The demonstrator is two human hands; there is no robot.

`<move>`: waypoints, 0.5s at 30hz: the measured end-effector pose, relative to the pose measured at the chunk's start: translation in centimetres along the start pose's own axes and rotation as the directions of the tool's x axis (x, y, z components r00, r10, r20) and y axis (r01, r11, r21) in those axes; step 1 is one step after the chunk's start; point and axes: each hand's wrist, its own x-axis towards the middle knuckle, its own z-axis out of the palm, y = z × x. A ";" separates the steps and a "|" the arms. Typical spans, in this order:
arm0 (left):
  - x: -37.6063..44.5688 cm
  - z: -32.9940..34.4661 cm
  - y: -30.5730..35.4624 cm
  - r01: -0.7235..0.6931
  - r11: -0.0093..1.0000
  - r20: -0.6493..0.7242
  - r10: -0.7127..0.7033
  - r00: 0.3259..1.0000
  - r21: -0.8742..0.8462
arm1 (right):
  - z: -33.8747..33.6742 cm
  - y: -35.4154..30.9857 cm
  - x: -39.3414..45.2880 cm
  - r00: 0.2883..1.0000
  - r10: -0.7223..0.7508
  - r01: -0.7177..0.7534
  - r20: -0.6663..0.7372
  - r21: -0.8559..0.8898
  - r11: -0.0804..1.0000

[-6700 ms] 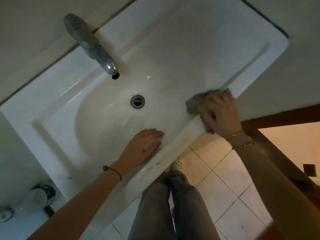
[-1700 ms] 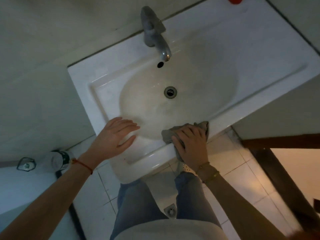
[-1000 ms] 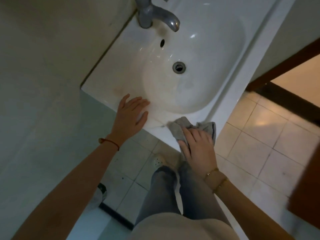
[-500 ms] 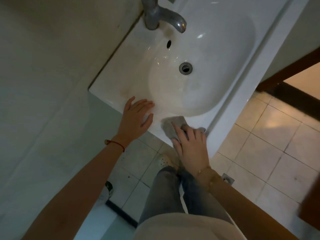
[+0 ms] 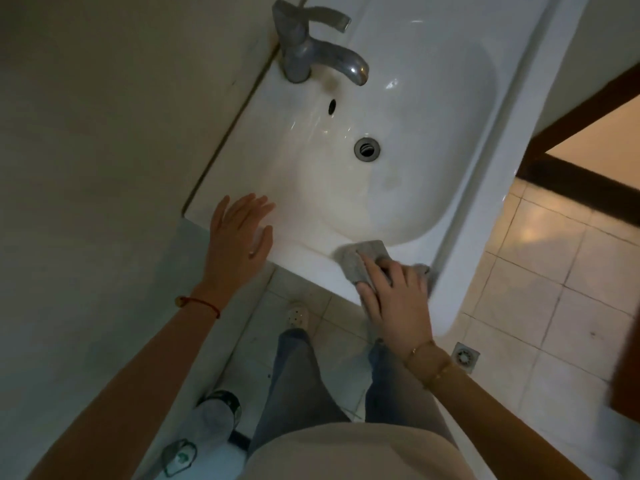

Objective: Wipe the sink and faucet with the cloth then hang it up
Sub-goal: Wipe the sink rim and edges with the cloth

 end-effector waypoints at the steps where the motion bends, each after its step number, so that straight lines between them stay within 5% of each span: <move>1: 0.1 -0.4 -1.2 -0.002 1.000 0.003 0.002 1.000 -0.008 | 0.6 -1.6 1.3 1.000 0.006 -0.007 -0.030 -0.007 1.000; 8: 2.2 -1.1 -7.9 -0.136 0.989 0.040 0.138 0.990 -0.051 | 5.2 -15.2 10.7 0.982 0.077 -0.066 -0.171 0.068 0.996; 12: 3.3 -0.3 -7.9 -0.120 0.984 0.080 0.132 0.988 -0.134 | 3.7 -12.6 7.1 0.985 0.060 -0.053 -0.159 0.048 0.997; 15: 3.2 0.1 -7.7 -0.110 0.977 0.056 0.122 0.991 -0.180 | 2.1 -8.2 2.7 0.960 0.217 -0.218 -0.179 0.019 0.976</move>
